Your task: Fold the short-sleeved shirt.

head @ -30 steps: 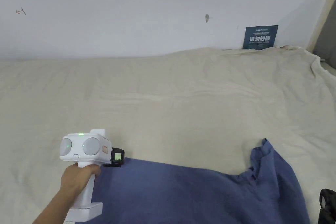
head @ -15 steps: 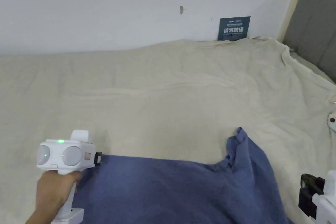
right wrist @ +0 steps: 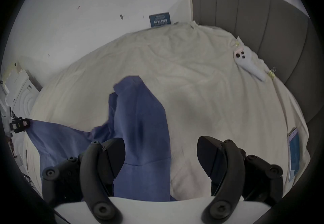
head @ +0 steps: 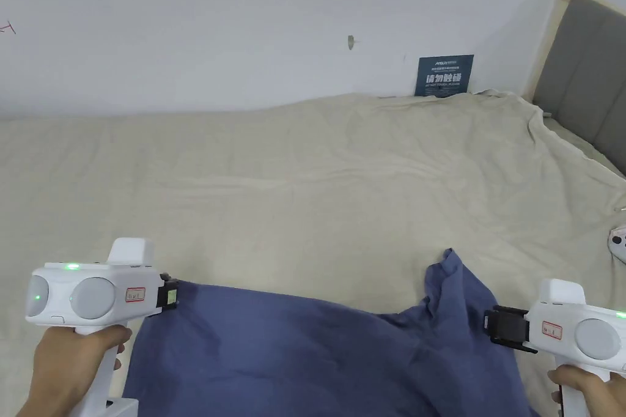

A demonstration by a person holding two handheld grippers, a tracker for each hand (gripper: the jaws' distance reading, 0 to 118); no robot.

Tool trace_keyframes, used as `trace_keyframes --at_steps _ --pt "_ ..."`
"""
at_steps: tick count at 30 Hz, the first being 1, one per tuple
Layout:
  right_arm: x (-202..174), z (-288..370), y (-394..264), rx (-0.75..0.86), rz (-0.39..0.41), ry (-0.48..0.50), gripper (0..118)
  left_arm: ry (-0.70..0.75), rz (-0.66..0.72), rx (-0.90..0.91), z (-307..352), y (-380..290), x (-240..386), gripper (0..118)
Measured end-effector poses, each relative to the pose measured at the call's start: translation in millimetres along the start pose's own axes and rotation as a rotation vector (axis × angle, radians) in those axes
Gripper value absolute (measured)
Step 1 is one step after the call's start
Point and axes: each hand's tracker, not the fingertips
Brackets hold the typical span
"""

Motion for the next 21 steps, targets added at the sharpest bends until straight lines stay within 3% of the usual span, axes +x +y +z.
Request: trace_keyframes --at_steps 4,5,6,7,8,9,13,21 --pt "-8.2 -11.0 -5.7 -0.071 -0.012 0.012 86 0.013 -0.002 -0.001 2.5 -1.4 -2.1 0" --pt "-11.7 -12.3 -6.8 -0.067 0.000 0.008 80 0.015 -0.003 -0.002 3.2 -1.5 -2.2 0" --pt "-9.3 -17.1 -8.4 -0.064 0.014 0.005 68 0.016 -0.004 -0.003 4.4 -2.0 -1.8 0" --pt "-11.0 -19.6 -8.2 -0.071 0.028 0.005 46 0.017 -0.005 -0.001 5.7 -2.4 -1.6 0" --pt "-13.9 -20.5 -7.6 -0.081 0.049 -0.001 10 0.018 -0.004 -0.002 4.0 -2.5 -2.0 0" --pt "-16.6 -19.0 -8.7 -0.066 0.061 -0.016 3 0.018 -0.003 -0.002 4.6 -2.9 -1.8 0" --pt "-15.0 -10.4 -9.7 -0.029 0.046 0.048 2 0.020 0.002 0.003 7.5 -5.1 -1.4 0" --pt "-35.1 74.4 13.2 0.176 0.092 0.120 2 0.030 0.027 0.041 32.9 -3.0 -4.2 0"
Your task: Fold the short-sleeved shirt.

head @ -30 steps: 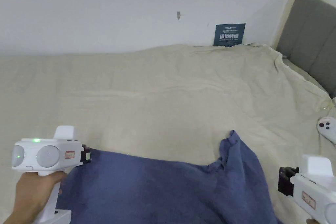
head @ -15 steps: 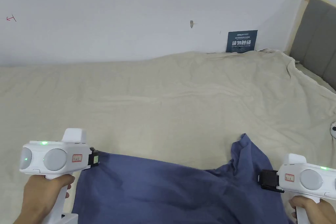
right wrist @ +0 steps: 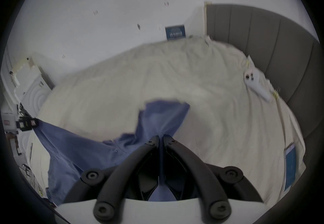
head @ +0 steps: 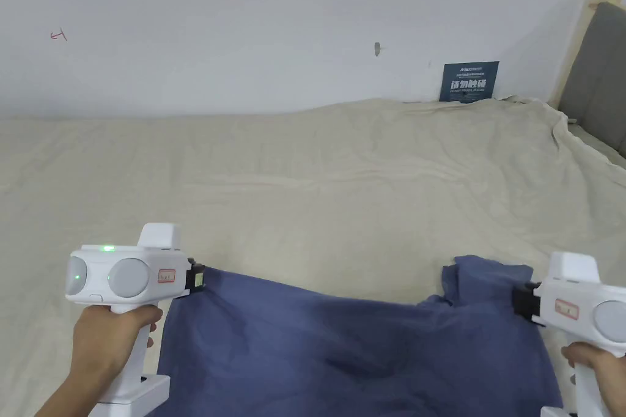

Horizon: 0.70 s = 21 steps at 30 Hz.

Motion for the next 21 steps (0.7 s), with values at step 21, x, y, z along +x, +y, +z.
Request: trace_keyframes --at_steps 21 --pt "-70.2 141.8 223.1 0.512 0.101 0.145 2 0.153 -0.005 0.428 189.1 164.6 -29.7 0"
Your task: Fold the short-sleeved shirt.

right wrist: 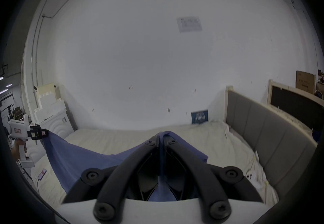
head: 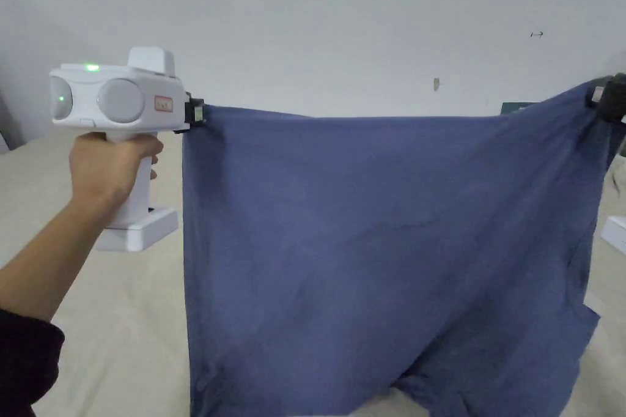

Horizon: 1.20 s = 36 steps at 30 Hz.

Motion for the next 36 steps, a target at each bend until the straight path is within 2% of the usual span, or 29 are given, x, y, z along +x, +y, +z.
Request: trace_keyframes --at_steps 10,14,17,21,28,36 --pt "-9.7 -22.7 93.3 0.146 0.017 0.015 2 0.084 -0.068 0.135 11.6 110.9 0.7 0" --pt "-17.6 -27.1 111.0 0.176 0.068 0.006 2 0.091 -0.054 0.178 13.1 134.2 -0.8 1" --pt "-20.1 -34.1 110.7 0.177 0.077 0.006 2 0.100 -0.062 0.176 7.7 138.9 0.3 1" --pt "-21.9 -47.3 89.8 0.148 0.101 0.012 2 0.096 -0.058 0.149 -12.5 123.3 -0.1 1" --pt "-15.3 -79.2 24.6 0.026 0.101 0.000 2 0.091 -0.075 0.038 -67.3 57.0 1.6 1" --pt "-4.4 -96.1 -61.1 -0.109 0.059 -0.010 2 0.058 -0.049 -0.103 -103.2 -35.6 -0.3 1"
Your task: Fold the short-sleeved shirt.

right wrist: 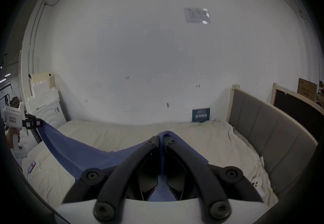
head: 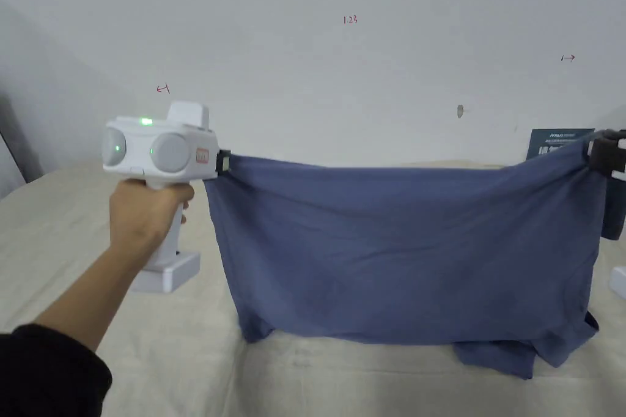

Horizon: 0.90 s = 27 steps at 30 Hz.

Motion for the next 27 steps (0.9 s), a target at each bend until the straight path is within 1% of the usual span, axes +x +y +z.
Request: trace_keyframes --at_steps 3,7,9,11,13,15,17,22,23,27 --pt "1.2 1.7 -32.6 -0.055 -0.043 0.010 2 -0.006 0.013 -0.041 -5.1 -37.1 -0.5 1" --pt "-1.5 20.4 -77.9 -0.099 -0.050 0.015 2 -0.066 0.095 -0.099 2.1 -89.0 -7.4 1" --pt "-1.4 35.7 -98.3 -0.118 -0.068 0.021 2 -0.080 0.103 -0.117 11.2 -114.7 -10.1 1" --pt "-2.3 52.1 -119.7 -0.138 -0.069 0.030 2 -0.089 0.111 -0.134 18.0 -144.3 -16.9 1" --pt "-1.2 72.1 -139.7 -0.168 -0.075 0.035 2 -0.100 0.118 -0.157 31.0 -172.2 -20.3 1" --pt "-1.6 93.1 -160.2 -0.196 -0.107 0.046 2 -0.095 0.121 -0.186 46.0 -199.3 -21.6 1" --pt "-2.3 117.5 -179.7 -0.215 -0.114 0.052 2 -0.106 0.133 -0.207 60.8 -225.4 -26.8 1" --pt "-8.0 172.9 -226.0 -0.268 -0.135 0.048 2 -0.112 0.191 -0.260 101.6 -282.2 -32.4 1" --pt "-9.1 183.3 -233.8 -0.285 -0.152 0.047 2 -0.114 0.195 -0.266 110.1 -292.1 -33.1 1" --pt "-12.4 220.8 -259.3 -0.337 -0.163 0.025 2 -0.108 0.199 -0.295 142.5 -328.4 -34.0 1"
